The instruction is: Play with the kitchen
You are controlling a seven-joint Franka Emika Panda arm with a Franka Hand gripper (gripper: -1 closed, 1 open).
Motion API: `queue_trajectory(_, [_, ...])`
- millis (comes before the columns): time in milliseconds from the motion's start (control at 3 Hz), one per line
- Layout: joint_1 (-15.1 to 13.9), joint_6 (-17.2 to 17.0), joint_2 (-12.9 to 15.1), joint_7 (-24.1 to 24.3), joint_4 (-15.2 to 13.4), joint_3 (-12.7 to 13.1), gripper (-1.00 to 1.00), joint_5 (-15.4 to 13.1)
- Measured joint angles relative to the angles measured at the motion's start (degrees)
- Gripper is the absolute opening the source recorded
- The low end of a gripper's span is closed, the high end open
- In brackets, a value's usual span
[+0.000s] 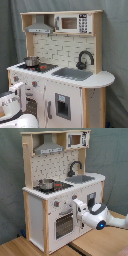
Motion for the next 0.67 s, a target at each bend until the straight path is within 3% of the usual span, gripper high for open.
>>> queue_trajectory(333, [0.0, 0.0, 0.0, 0.04, 0.07, 0.0, -1.0, 0.0])
queue_trajectory(667, [1.64, -1.52, 0.33, 1.38, 0.27, 0.6, -1.0, 0.08])
